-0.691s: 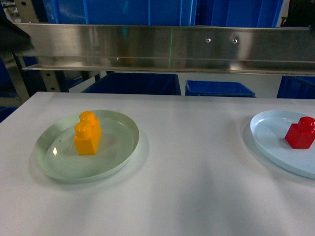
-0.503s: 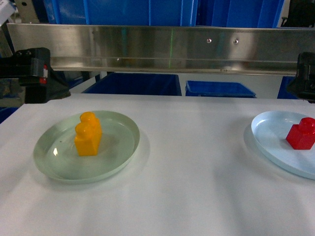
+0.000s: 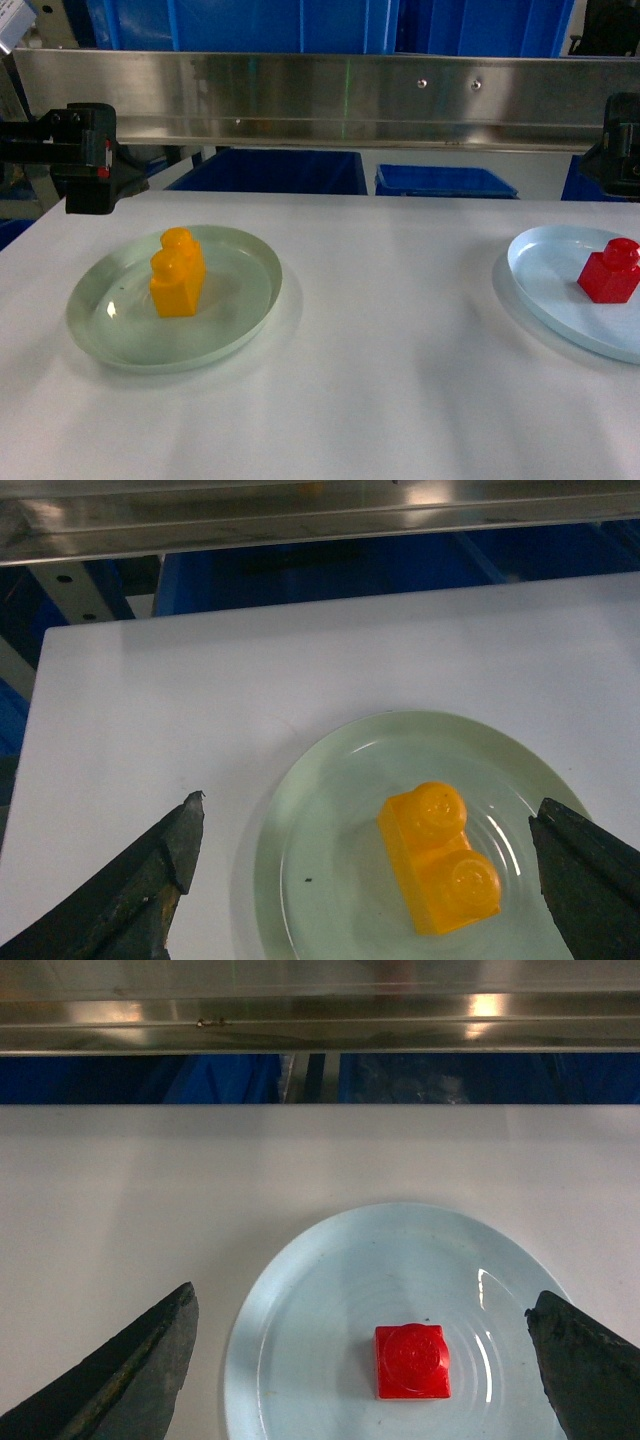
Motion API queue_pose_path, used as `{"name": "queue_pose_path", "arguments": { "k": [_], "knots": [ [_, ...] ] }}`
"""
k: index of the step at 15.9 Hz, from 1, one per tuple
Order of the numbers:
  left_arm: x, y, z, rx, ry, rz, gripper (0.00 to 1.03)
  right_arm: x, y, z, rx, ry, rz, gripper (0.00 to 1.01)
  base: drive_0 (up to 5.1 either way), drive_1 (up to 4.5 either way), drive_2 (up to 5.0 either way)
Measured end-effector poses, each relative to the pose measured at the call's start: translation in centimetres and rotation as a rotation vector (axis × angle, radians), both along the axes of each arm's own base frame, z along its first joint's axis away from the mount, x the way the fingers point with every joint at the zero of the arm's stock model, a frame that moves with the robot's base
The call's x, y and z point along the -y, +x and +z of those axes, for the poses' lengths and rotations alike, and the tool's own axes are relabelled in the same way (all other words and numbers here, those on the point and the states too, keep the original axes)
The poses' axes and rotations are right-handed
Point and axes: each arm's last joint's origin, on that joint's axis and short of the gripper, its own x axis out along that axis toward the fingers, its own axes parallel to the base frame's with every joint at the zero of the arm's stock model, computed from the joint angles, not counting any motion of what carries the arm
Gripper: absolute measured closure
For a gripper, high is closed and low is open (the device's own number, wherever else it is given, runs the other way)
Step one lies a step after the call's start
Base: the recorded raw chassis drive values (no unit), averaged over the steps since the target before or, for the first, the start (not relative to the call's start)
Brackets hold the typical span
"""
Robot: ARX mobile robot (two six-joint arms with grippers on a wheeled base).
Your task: Sort and place red and yellow blocks in left bins
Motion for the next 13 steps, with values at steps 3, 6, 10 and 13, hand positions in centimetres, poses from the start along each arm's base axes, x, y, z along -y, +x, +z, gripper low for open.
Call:
{"name": "queue_pose_path", "arguments": {
  "k": [3, 6, 10, 13],
  "knots": [
    [-0.02, -0.02, 0.08, 0.004, 0.002, 0.002, 0.05, 0.0, 0.0, 0.02, 0.001, -0.002, 0.001, 0.03, 0.0, 0.0, 0.0],
    [-0.15, -0.01, 0.11, 0.005, 0.003, 0.007, 0.05, 0.01, 0.0, -0.01, -0.001, -0.003, 0.001, 0.03, 0.0, 0.0, 0.0],
    [-0.15, -0.01, 0.11, 0.005, 0.003, 0.007, 0.05, 0.01, 0.0, 0.0, 0.0, -0.003, 0.001, 0.03, 0.0, 0.0, 0.0],
    [-0.12, -0.02, 0.1, 0.005, 0.005, 0.004, 0.05, 0.04, 0.04, -0.03, 0.005, -0.005, 0.003, 0.03, 0.0, 0.0, 0.0]
  ]
}}
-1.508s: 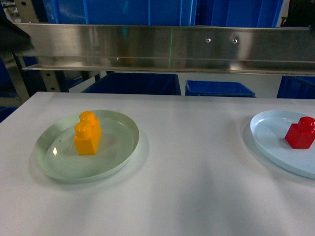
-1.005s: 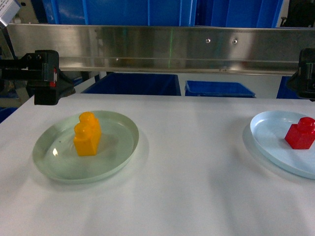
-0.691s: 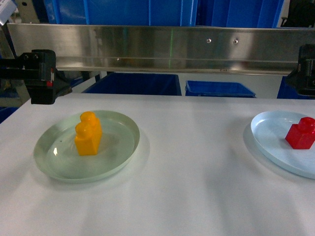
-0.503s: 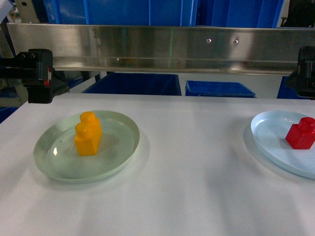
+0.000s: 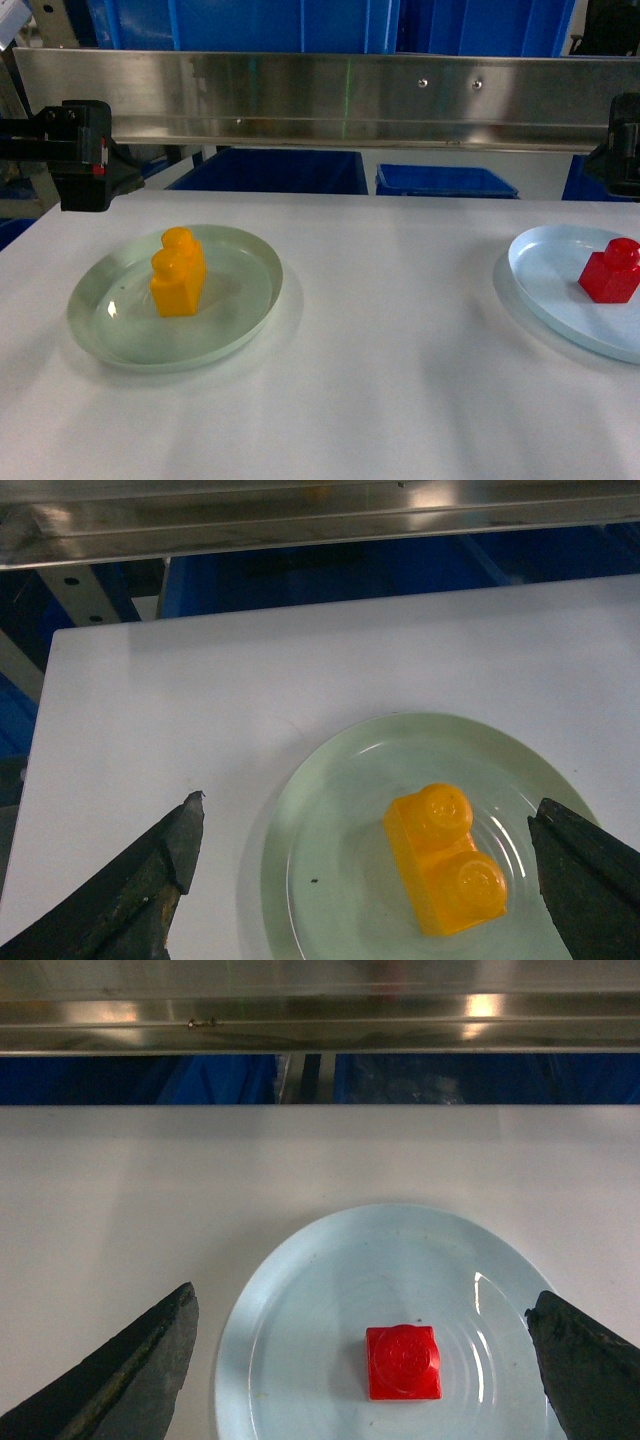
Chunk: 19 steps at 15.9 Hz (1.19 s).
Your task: Sort and place red and yellow blocks in left bins
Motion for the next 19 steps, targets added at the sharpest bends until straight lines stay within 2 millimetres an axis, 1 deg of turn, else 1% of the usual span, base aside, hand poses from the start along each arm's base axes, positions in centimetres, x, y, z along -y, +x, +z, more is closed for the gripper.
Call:
{"name": "queue_pose_path", "arguments": {
  "k": [1, 2, 3, 4, 5, 6, 8, 11, 15, 16, 18, 19],
  "knots": [
    [0.0, 0.0, 0.0, 0.0, 0.0, 0.0, 0.05, 0.5, 0.2, -0.5, -0.011, -0.004, 0.01, 0.03, 0.0, 0.0, 0.0],
    [0.0, 0.0, 0.0, 0.0, 0.001, 0.002, 0.05, 2.4, 0.4, -2.0, -0.089, -0.016, -0.012, 0.03, 0.0, 0.0, 0.0],
    [0.0, 0.0, 0.0, 0.001, 0.0, -0.001, 0.05, 3.2, 0.8, -3.0, -0.128, -0.022, 0.001, 0.03, 0.0, 0.0, 0.0],
    [0.0, 0.0, 0.0, 0.001, 0.002, -0.002, 0.05, 2.8, 1.0, -3.4, -0.132, -0.023, 0.039, 0.03, 0.0, 0.0, 0.0],
    [0.0, 0.0, 0.0, 0.001, 0.002, -0.001, 0.05, 2.2, 1.8, -3.8, -0.132, -0.047, 0.044, 0.03, 0.0, 0.0, 0.0],
    [0.0, 0.0, 0.0, 0.002, 0.003, -0.001, 0.05, 1.8, 2.3, -5.5, -0.181, -0.053, 0.049, 0.03, 0.0, 0.0, 0.0],
    [0.0, 0.0, 0.0, 0.001, 0.002, -0.001, 0.05, 1.8, 2.8, -6.1, -0.194, -0.06, 0.042, 0.03, 0.0, 0.0, 0.0],
    [0.0, 0.0, 0.0, 0.001, 0.002, -0.001, 0.05, 1.8, 3.0, -6.8, -0.208, -0.06, 0.042, 0.03, 0.0, 0.0, 0.0],
    [0.0, 0.0, 0.0, 0.001, 0.002, -0.001, 0.05, 1.8, 2.9, -6.9, -0.192, -0.052, 0.054, 0.03, 0.0, 0.0, 0.0],
    [0.0, 0.0, 0.0, 0.001, 0.002, -0.001, 0.05, 1.8, 2.8, -7.1, -0.189, -0.052, 0.054, 0.07, 0.0, 0.0, 0.0],
    [0.0, 0.0, 0.0, 0.001, 0.002, -0.001, 0.05, 1.7, 2.8, -8.0, -0.2, -0.05, 0.058, 0.32, 0.0, 0.0, 0.0],
    [0.0, 0.0, 0.0, 0.001, 0.002, -0.001, 0.05, 1.7, 2.9, -8.3, -0.203, -0.05, 0.059, 0.39, 0.0, 0.0, 0.0]
  ]
}}
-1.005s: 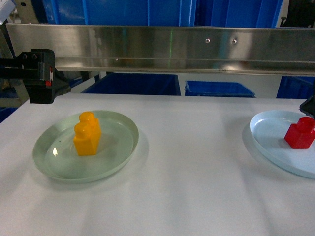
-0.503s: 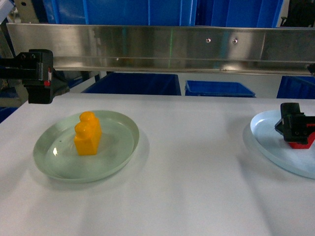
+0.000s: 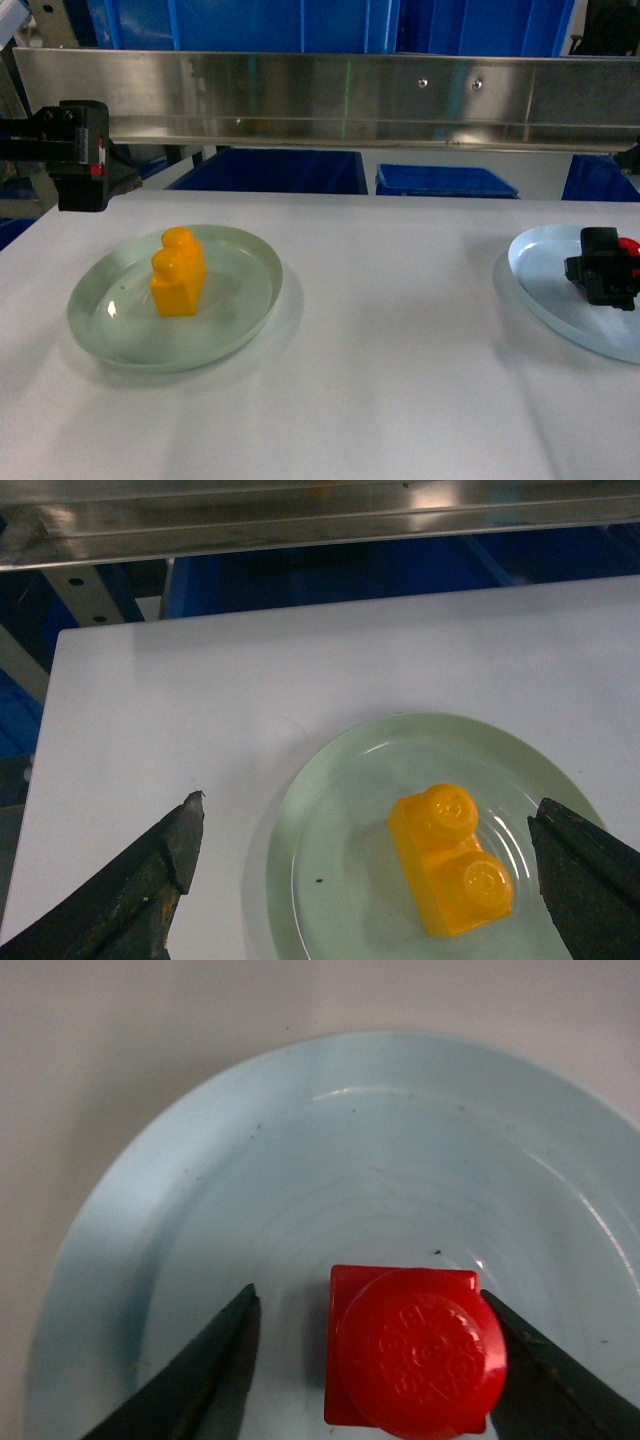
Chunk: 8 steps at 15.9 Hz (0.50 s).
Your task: Sort and place red and yellow blocks in left bins
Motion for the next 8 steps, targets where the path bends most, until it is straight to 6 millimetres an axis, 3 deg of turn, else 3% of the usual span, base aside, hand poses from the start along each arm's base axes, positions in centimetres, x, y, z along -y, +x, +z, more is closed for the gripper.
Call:
{"name": "queue_pose_path", "arguments": {
  "k": [3, 7, 8],
  "knots": [
    [0.0, 0.0, 0.0, 0.0, 0.0, 0.0, 0.05, 0.0, 0.0, -0.5, 0.0, 0.015, 0.018, 0.68, 0.0, 0.0, 0.0],
    [0.0, 0.0, 0.0, 0.0, 0.0, 0.0, 0.05, 0.2, 0.0, -0.4, 0.041, 0.038, 0.021, 0.73, 0.0, 0.0, 0.0],
    [0.0, 0.0, 0.0, 0.0, 0.0, 0.0, 0.05, 0.2, -0.7, 0.7, 0.078, 0.05, 0.012, 0.73, 0.0, 0.0, 0.0]
  ]
}}
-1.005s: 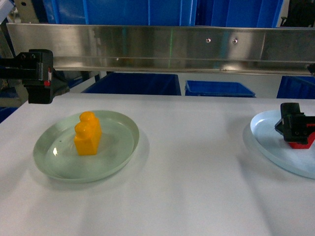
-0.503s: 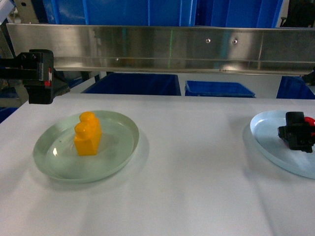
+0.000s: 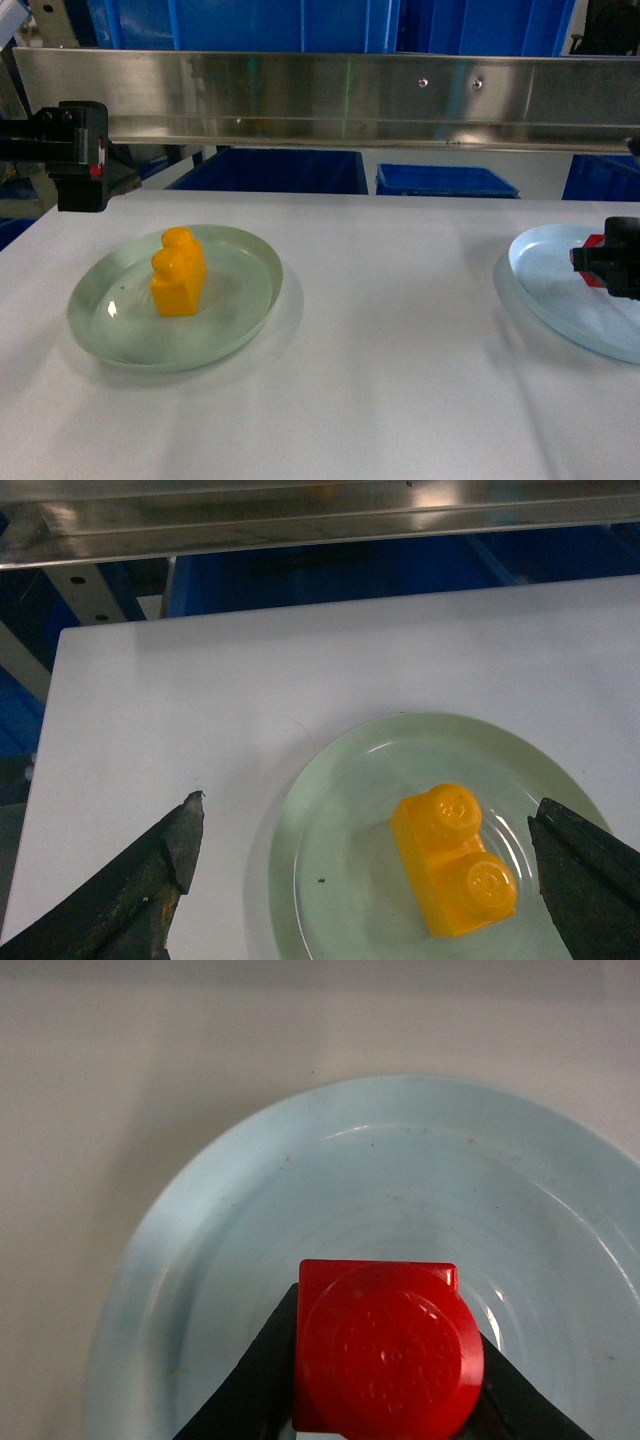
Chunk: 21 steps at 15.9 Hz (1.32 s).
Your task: Sort and place red and yellow blocks in left bins
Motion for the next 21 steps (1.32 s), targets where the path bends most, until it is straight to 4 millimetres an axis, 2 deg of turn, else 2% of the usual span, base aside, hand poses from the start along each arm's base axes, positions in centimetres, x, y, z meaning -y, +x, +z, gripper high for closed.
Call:
{"name": "queue_pose_path", "arguments": {
  "k": [2, 4, 6, 7, 9, 13, 21],
  "knots": [
    [0.0, 0.0, 0.0, 0.0, 0.0, 0.0, 0.05, 0.4, -2.8, 4.2, 0.086, 0.049, -0.01, 0.73, 0.0, 0.0, 0.0],
    [0.0, 0.0, 0.0, 0.0, 0.0, 0.0, 0.05, 1.8, -8.3, 9.4, 0.208, 0.056, -0.026, 0.73, 0.0, 0.0, 0.0],
    [0.0, 0.0, 0.0, 0.0, 0.0, 0.0, 0.05, 1.8, -12.0, 11.8, 0.291, 0.012, -0.026, 0.73, 0.0, 0.0, 0.0],
    [0.0, 0.0, 0.0, 0.0, 0.0, 0.0, 0.05, 1.2, -13.8, 13.8, 0.372, -0.002, -0.019, 0.73, 0.0, 0.0, 0.0],
    [0.0, 0.0, 0.0, 0.0, 0.0, 0.0, 0.05, 0.2, -13.9, 14.7, 0.408, 0.005, -0.02, 0.73, 0.0, 0.0, 0.0],
    [0.0, 0.0, 0.0, 0.0, 0.0, 0.0, 0.05, -1.4, -13.3, 13.7, 0.349, 0.028, -0.023, 0.73, 0.0, 0.0, 0.0],
    [0.0, 0.0, 0.0, 0.0, 0.0, 0.0, 0.05, -1.3, -13.5, 13.7, 0.346, 0.054, -0.023, 0.73, 0.0, 0.0, 0.0]
  ]
}}
